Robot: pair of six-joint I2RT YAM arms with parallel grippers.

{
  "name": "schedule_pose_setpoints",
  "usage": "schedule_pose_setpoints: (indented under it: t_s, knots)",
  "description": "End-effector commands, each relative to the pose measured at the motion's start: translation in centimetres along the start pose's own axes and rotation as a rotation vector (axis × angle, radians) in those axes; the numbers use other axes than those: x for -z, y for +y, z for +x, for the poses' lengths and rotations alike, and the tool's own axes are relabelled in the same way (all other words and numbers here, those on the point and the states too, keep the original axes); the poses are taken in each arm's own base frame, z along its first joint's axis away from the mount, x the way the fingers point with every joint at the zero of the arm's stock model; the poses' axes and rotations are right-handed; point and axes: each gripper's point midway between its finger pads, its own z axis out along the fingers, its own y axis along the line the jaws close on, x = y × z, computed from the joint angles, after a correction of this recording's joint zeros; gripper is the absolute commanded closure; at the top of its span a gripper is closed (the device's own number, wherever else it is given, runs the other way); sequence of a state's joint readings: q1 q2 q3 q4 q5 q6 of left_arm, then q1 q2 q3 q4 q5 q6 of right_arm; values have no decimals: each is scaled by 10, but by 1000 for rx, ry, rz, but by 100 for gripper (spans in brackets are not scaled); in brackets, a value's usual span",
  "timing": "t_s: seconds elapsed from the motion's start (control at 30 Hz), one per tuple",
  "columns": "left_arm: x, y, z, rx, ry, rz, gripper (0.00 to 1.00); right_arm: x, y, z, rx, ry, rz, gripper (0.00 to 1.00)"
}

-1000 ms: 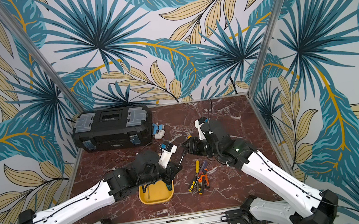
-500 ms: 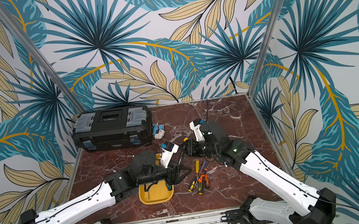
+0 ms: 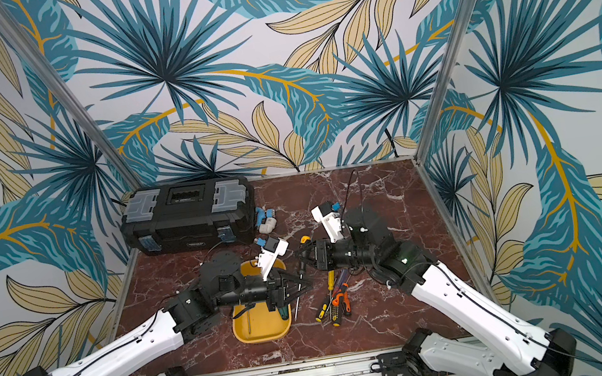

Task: Put the screwdriver on the desktop into the storage box
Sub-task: Place the screwdriver in the storage box.

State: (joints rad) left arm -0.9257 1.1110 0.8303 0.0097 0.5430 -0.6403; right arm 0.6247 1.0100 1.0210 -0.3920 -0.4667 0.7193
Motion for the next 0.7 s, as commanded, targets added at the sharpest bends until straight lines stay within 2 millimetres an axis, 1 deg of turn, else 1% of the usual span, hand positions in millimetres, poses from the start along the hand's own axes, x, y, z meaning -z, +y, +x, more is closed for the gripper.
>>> schedule_pose_setpoints:
  t_s: [0.0,0.07,0.17,0.23,0.27,0.3,0.33,0.37,0.4,0.43,0.47,0.5,0.57,0.63,0.67]
  knots:
    - [4,0,7,-20,16,13,77,-4,-3,4,22,12,-1,100]
    - [3,2,9,-18,19,8,87,-4,-1,3,23,8,-7,100]
    - [1,8,9,-15,20,-19,99,-4,-1,2,20,3,-9,100]
    - [2,19,9,-12,14,-79,100,-4,-1,2,20,2,-5,100]
    - [3,28,9,-8,8,-125,100,-3,-3,1,19,-6,9,100]
    - [5,34,8,-5,0,-164,100,-3,-6,1,14,-9,26,95]
    - [8,45,8,4,-11,-223,100,-2,-13,0,9,-22,65,82]
    - [12,57,7,18,-24,-290,100,-1,-23,-1,3,-31,117,65]
    - [17,66,4,25,-42,-347,100,1,-33,-2,-6,-43,172,55]
    - [25,81,3,41,-59,-436,100,3,-46,-2,-16,-54,237,41]
    - [36,97,3,61,-76,-542,100,4,-55,-1,-22,-55,285,32]
    - [47,109,2,74,-93,-627,100,4,-62,0,-24,-54,316,29]
    - [76,136,2,111,-140,-830,100,4,-82,5,-45,-41,406,27]
    - [99,158,9,181,-154,-949,100,3,-98,13,-65,-15,477,27]
    - [106,168,14,225,-153,-981,100,4,-107,17,-78,-1,517,28]
